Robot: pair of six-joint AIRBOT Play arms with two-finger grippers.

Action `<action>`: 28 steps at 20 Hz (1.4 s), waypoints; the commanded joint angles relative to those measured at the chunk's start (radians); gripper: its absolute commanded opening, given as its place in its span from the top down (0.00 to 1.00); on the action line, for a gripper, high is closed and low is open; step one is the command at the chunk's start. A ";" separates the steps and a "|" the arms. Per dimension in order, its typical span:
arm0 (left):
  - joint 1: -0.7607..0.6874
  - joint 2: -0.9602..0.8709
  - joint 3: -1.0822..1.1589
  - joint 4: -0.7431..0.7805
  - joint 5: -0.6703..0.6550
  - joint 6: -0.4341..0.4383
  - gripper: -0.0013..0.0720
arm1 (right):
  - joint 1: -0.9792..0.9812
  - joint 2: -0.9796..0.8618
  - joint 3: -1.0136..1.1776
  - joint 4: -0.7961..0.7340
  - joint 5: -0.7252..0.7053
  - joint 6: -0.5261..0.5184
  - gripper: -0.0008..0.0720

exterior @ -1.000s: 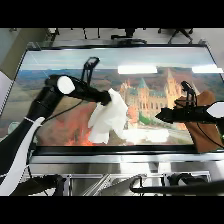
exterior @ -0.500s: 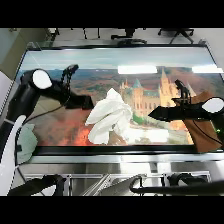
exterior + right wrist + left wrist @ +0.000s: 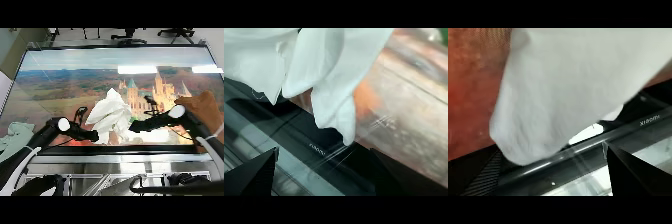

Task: Fold the shirts.

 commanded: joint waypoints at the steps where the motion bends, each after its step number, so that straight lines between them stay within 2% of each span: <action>1: -0.024 -0.104 -0.027 -0.083 0.135 0.009 0.03 | 0.135 -0.119 -0.006 0.000 -0.158 -0.004 0.12; 3: -0.043 -0.165 0.031 -0.121 0.100 0.060 0.06 | 0.161 -0.174 -0.006 0.001 -0.204 -0.018 0.12; 4: -0.057 -0.182 0.060 -0.132 0.079 0.076 0.33 | 0.164 -0.193 -0.005 0.000 -0.212 -0.018 0.12; 5: -0.067 -0.190 0.087 -0.130 0.062 0.082 0.53 | 0.163 -0.204 -0.005 0.000 -0.212 -0.018 0.12; 6: -0.071 -0.191 0.115 -0.129 0.044 0.094 0.59 | 0.163 -0.207 -0.005 -0.001 -0.212 -0.019 0.12; 7: -0.070 -0.186 0.140 -0.127 0.023 0.095 0.61 | 0.163 -0.206 -0.003 0.000 -0.215 -0.034 0.22; 8: -0.063 -0.174 0.162 -0.128 0.005 0.097 0.79 | 0.163 -0.206 0.000 0.000 -0.216 -0.046 0.49; 9: -0.053 -0.157 0.180 -0.128 0.000 0.098 0.83 | 0.163 -0.205 0.004 0.000 -0.215 -0.058 0.70; 10: -0.043 -0.133 0.196 -0.128 -0.005 0.098 0.83 | 0.163 -0.206 0.009 0.000 -0.219 -0.060 0.79; 11: -0.033 -0.105 0.211 -0.129 -0.005 0.098 0.83 | 0.163 -0.205 0.013 0.002 -0.231 -0.060 0.95; 14: 0.008 0.010 0.239 -0.129 -0.012 0.098 0.83 | 0.161 -0.200 0.037 0.005 -0.237 -0.073 0.95; 16: 0.066 0.102 0.279 -0.128 -0.064 0.098 0.84 | 0.120 -0.163 0.095 0.003 -0.136 -0.093 0.95; 19: 0.216 0.250 0.424 -0.130 -0.154 0.098 0.84 | -0.044 -0.015 0.309 0.003 0.080 -0.093 0.95; 21: 0.337 0.352 0.562 -0.132 -0.161 0.096 0.84 | -0.195 0.091 0.509 -0.009 0.185 -0.093 0.95; 22: 0.404 0.397 0.644 -0.134 -0.162 0.093 0.87 | -0.272 0.130 0.607 -0.029 0.225 -0.093 0.95; 23: 0.463 0.435 0.720 -0.138 -0.162 0.094 0.96 | -0.350 0.162 0.703 -0.030 0.258 -0.093 0.95; 26: 0.591 0.507 0.848 -0.139 -0.218 0.085 0.96 | -0.492 0.210 0.880 -0.026 0.330 -0.093 0.95; 28: 0.605 0.540 0.824 -0.140 -0.297 0.085 0.96 | -0.497 0.222 0.880 -0.026 0.369 -0.092 0.95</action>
